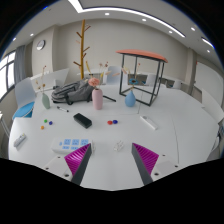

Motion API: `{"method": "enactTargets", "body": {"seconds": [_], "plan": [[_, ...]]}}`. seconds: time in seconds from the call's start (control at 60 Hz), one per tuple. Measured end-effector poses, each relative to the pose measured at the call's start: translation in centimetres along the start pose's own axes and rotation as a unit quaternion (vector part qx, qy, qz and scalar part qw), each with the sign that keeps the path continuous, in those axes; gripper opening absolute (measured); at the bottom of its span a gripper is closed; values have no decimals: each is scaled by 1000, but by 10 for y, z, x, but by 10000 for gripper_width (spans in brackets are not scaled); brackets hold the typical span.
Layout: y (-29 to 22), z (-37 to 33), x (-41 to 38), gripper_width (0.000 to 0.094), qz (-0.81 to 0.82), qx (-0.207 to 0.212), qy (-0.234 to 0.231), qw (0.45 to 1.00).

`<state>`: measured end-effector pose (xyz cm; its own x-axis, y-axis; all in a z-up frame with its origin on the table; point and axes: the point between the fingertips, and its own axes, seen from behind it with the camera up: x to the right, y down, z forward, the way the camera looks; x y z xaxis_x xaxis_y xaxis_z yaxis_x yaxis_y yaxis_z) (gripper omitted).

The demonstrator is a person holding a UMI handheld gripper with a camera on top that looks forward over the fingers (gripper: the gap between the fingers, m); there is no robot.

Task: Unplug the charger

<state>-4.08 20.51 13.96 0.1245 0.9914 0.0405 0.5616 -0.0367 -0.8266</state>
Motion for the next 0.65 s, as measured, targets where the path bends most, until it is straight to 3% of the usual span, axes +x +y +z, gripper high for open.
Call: {"method": "enactTargets", "body": {"seconds": [0.3,0.65], "plan": [[39,-152,-24,854,4,-48,-21,999],[44,-164,-31,853,12,-44,-20,999]]}}
